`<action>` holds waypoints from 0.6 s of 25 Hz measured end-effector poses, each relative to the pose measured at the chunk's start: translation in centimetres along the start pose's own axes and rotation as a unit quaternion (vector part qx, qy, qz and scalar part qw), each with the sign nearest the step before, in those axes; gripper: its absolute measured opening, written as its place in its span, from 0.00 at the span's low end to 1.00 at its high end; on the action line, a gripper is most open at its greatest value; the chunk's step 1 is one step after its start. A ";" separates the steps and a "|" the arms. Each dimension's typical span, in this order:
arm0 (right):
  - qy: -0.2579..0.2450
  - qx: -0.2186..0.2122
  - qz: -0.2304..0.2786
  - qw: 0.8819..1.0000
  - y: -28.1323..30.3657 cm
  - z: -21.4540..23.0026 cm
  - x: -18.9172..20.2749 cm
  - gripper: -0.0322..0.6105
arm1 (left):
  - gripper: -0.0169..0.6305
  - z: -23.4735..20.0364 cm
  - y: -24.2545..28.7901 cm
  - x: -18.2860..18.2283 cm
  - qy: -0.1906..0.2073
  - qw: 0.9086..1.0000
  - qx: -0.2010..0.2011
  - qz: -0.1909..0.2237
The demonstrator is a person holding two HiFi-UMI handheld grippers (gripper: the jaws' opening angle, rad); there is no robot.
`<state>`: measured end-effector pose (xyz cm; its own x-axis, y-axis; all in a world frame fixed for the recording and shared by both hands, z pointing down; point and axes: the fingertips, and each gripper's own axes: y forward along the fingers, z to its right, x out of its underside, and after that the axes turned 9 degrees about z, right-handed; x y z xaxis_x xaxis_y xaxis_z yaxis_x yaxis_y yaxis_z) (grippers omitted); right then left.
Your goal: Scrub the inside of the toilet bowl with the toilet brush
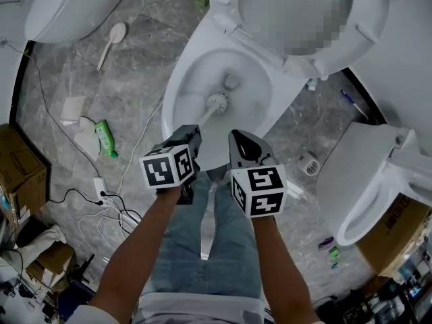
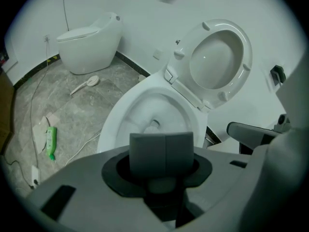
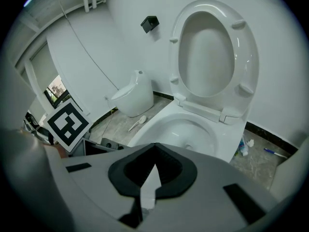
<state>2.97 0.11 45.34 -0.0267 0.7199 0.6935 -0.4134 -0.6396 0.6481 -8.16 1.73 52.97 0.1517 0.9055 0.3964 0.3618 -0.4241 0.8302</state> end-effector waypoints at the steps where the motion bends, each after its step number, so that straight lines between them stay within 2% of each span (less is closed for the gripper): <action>1: -0.002 -0.001 0.000 1.000 -0.5 -0.2 -0.4 0.05 | 0.27 0.3 -0.6 -0.1 -0.003 1.000 0.001 0.000; 9: -0.004 0.001 0.020 1.000 -4.8 -1.9 -4.8 0.05 | 0.27 4.5 -7.2 -3.5 0.008 0.999 0.015 0.028; 15: -0.008 0.006 0.060 0.998 -9.1 -3.7 -10.6 0.05 | 0.27 9.0 -13.2 -7.6 0.028 0.997 0.035 0.065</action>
<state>3.64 -0.70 30.95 -0.0618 0.6335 0.7712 -0.3978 -0.7243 0.5631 -5.84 0.64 35.52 0.1501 0.8402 0.5211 0.4059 -0.5330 0.7424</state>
